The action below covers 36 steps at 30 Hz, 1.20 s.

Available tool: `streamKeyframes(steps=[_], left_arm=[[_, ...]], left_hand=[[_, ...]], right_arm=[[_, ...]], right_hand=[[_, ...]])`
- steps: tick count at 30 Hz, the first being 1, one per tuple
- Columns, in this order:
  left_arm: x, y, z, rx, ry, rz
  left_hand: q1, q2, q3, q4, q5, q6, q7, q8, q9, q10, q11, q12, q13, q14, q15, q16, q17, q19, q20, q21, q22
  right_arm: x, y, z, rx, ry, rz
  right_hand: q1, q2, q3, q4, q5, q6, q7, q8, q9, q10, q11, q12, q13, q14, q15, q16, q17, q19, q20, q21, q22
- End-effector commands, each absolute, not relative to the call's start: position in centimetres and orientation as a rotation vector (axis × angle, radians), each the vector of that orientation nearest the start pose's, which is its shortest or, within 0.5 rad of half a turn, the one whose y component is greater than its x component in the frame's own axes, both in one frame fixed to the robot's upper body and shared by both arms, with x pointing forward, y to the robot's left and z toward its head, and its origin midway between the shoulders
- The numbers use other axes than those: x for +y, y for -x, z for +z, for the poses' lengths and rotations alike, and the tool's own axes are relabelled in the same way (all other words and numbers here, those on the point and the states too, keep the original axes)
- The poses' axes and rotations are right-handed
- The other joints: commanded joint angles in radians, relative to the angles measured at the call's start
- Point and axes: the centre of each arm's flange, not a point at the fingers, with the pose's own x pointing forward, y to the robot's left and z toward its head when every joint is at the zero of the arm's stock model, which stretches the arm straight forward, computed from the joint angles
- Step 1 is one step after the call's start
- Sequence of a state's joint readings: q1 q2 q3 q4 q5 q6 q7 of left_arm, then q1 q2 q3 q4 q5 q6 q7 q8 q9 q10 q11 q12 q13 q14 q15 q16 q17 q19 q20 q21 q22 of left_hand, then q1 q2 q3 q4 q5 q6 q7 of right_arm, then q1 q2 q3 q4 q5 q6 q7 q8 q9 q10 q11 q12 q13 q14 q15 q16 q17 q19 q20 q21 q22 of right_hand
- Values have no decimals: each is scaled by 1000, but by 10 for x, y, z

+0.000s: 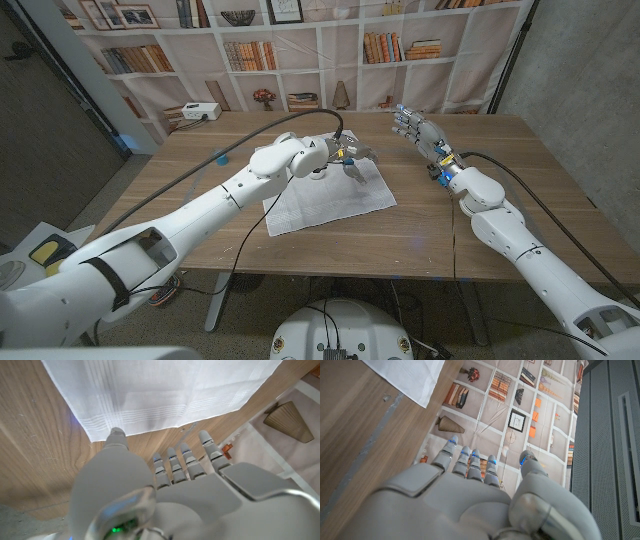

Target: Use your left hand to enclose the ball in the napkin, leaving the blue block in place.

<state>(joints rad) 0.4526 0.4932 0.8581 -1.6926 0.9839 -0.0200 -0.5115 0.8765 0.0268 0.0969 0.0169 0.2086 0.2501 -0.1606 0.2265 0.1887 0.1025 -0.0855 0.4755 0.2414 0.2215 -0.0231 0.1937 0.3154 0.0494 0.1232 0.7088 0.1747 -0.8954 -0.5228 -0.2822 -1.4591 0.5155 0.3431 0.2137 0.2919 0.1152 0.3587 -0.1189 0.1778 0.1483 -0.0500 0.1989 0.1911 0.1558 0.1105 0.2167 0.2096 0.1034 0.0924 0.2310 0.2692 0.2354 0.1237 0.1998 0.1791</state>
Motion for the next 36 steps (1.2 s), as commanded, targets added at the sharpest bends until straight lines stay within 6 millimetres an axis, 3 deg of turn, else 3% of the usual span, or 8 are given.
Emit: streamKeyframes(steps=[1,12,18,21,31,36], left_arm=[[-9,-577,40,-833,-2017,-467],[-17,-570,30,-908,-2043,-476],[-18,-570,19,-975,-2120,-389],[-18,-573,14,-975,-2153,-366],[-16,-584,4,-978,-2191,-323],[-14,-591,-1,-968,-2198,-340]], left_hand=[[-9,-5,-5,-2,4,15,-1,9,2,2,3,-1,1,-3,1,4,-3,-2,8,-7,4],[0,-21,-8,-18,14,71,-13,23,2,14,-2,-3,-2,1,-6,7,-16,8,5,-14,4],[14,-30,-7,-33,24,128,-18,38,3,33,-15,-1,-5,12,-14,12,-27,19,0,-20,4],[19,-35,-7,-40,30,154,-32,43,3,42,-23,0,-7,20,-27,14,-33,21,-2,-24,4],[30,-35,-4,-48,37,174,-27,45,3,49,-31,-1,-9,30,-36,18,-39,25,-6,-30,4],[38,-31,1,-55,42,195,-36,49,3,55,-34,-2,-10,34,-41,19,-43,34,-11,-31,4]], right_arm=[[-270,-609,13,-767,128,389],[-274,-612,10,-767,127,390],[-275,-613,9,-760,118,389],[-275,-614,8,-758,115,389],[-278,-615,6,-753,119,385],[-279,-615,6,-752,119,383]], right_hand=[[-3,1,-1,1,0,13,0,1,0,5,-4,-3,3,10,2,0,3,3,6,6,2],[-7,3,-3,3,0,16,0,1,0,7,-1,-3,3,10,3,1,3,3,5,6,2],[-8,3,-4,3,0,17,1,1,0,7,-1,-3,3,10,3,1,3,4,5,6,2],[-8,3,-4,3,0,17,1,1,0,6,1,-3,3,11,3,2,3,4,5,6,2],[-9,3,-5,4,0,18,2,1,0,7,-2,-3,3,10,4,1,3,4,5,6,2],[-10,3,-6,4,0,17,1,1,0,6,-4,-4,3,9,3,1,3,4,5,6,2]])
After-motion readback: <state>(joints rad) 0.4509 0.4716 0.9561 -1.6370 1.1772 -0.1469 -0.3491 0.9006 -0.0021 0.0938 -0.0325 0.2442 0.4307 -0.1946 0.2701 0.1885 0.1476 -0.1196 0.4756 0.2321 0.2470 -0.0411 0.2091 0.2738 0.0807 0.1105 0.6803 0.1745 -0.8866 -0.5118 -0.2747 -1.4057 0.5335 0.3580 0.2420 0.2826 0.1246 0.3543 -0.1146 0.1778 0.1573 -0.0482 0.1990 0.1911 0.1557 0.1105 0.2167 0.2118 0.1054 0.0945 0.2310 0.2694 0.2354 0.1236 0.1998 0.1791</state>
